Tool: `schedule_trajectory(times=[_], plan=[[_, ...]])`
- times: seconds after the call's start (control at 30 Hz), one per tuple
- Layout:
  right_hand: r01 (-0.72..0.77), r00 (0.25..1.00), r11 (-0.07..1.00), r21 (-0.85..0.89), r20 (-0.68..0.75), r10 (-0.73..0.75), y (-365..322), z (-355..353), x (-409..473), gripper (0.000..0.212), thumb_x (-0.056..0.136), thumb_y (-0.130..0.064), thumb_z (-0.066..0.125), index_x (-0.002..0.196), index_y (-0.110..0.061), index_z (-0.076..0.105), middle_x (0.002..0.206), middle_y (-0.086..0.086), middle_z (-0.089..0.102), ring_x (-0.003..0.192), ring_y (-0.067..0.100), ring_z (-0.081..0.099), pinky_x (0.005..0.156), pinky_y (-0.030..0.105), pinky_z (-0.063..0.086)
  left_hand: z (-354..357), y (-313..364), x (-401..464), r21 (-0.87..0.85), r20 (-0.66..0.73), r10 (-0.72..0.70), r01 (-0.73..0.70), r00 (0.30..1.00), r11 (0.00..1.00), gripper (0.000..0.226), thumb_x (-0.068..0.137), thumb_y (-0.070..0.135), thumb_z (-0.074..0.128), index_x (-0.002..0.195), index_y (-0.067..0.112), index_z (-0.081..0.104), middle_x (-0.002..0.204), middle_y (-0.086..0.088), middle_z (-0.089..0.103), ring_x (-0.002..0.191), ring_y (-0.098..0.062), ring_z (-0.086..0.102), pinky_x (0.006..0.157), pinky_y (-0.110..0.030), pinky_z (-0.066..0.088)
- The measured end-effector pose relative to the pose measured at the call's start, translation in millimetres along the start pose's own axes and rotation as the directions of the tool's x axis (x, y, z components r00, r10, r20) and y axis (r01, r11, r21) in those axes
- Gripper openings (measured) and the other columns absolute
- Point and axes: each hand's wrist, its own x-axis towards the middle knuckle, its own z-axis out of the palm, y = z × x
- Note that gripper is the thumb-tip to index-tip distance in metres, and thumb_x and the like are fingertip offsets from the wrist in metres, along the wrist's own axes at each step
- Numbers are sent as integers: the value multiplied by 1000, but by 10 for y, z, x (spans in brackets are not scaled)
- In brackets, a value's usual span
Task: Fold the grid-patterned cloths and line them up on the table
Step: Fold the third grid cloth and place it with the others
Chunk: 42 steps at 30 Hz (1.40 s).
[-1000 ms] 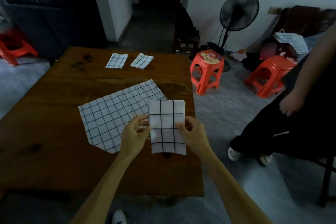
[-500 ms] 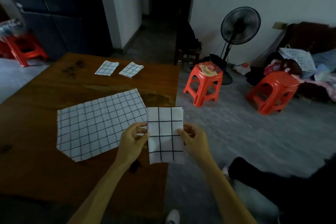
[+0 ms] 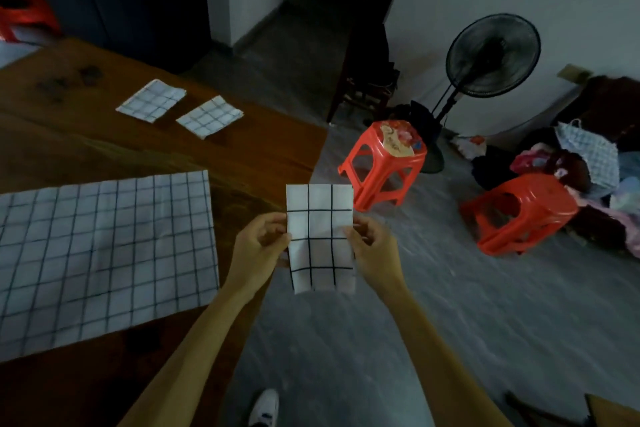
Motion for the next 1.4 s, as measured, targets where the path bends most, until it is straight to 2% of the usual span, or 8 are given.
schedule_trajectory(times=[0.13, 0.33, 0.43, 0.63, 0.77, 0.9, 1.23, 1.4], plan=[[8, 999, 996, 89, 33, -11, -7, -219, 674, 11, 89, -26, 67, 100, -25, 66, 80, -7, 68, 67, 4, 61, 61, 20, 48, 334, 96, 535, 6, -55, -60, 60, 997, 998, 31, 86, 10, 64, 109, 30, 56, 100, 7, 63, 86, -9, 64, 71, -29, 58], [-21, 989, 969, 247, 150, -17, 223, -419, 1851, 9, 89, -19, 66, 97, -23, 68, 76, -8, 68, 55, -1, 54, 51, 16, 43, 990, 93, 1376, 23, -171, -139, 145, 975, 989, 30, 88, 9, 62, 108, 30, 55, 99, 6, 63, 85, -10, 65, 64, -23, 56], [-22, 973, 950, 311, 224, -51, 298, -569, 2487, 9, 89, -21, 66, 98, -22, 69, 86, -3, 72, 68, 3, 64, 56, 13, 47, 1368, 136, 1849, 14, -237, -197, 206, 951, 978, 30, 88, 10, 61, 114, 23, 55, 101, 3, 63, 89, -13, 66, 68, -29, 59], [-27, 911, 956, 291, 400, -96, 186, -928, 3640, 7, 88, -21, 67, 95, -22, 70, 90, -3, 73, 87, 13, 69, 69, 22, 54, 1951, 432, 2518, -54, -369, -213, 208, 905, 977, 26, 89, 7, 59, 109, 23, 57, 101, -2, 65, 88, -14, 68, 64, -31, 59], [22, 862, 964, 267, 483, -154, -75, -933, 4341, 5, 89, -20, 66, 89, -24, 69, 84, -8, 72, 77, 3, 67, 60, 11, 48, 2087, 628, 2968, -68, -456, -198, 188, 868, 980, 24, 89, 3, 57, 110, 15, 58, 104, -1, 63, 91, -16, 68, 69, -37, 60], [54, 783, 967, 247, 591, -195, -221, -664, 4944, 6, 90, -20, 65, 94, -21, 69, 88, -4, 72, 80, 8, 69, 65, 22, 54, 2049, 626, 3457, -95, -547, -176, 149, 818, 984, 23, 89, 2, 57, 108, 16, 58, 99, -3, 66, 88, -15, 69, 66, -33, 59], [166, 560, 986, 29, 820, -118, -659, 761, 6196, 33, 89, -25, 66, 119, -14, 60, 107, 3, 68, 96, 16, 67, 84, 37, 57, 1382, 56, 4618, -274, -776, -266, 74, 572, 959, 35, 87, 11, 62, 120, 19, 54, 106, -1, 61, 93, -14, 65, 64, -24, 56], [271, 379, 962, 21, 917, -126, -1014, 1435, 6663, 21, 89, -24, 65, 109, -19, 62, 103, 3, 69, 90, 15, 69, 75, 34, 60, 1131, -10, 5006, -344, -854, -327, 34, 404, 938, 33, 86, 15, 64, 116, 26, 54, 105, 1, 61, 92, -14, 66, 64, -28, 58]])
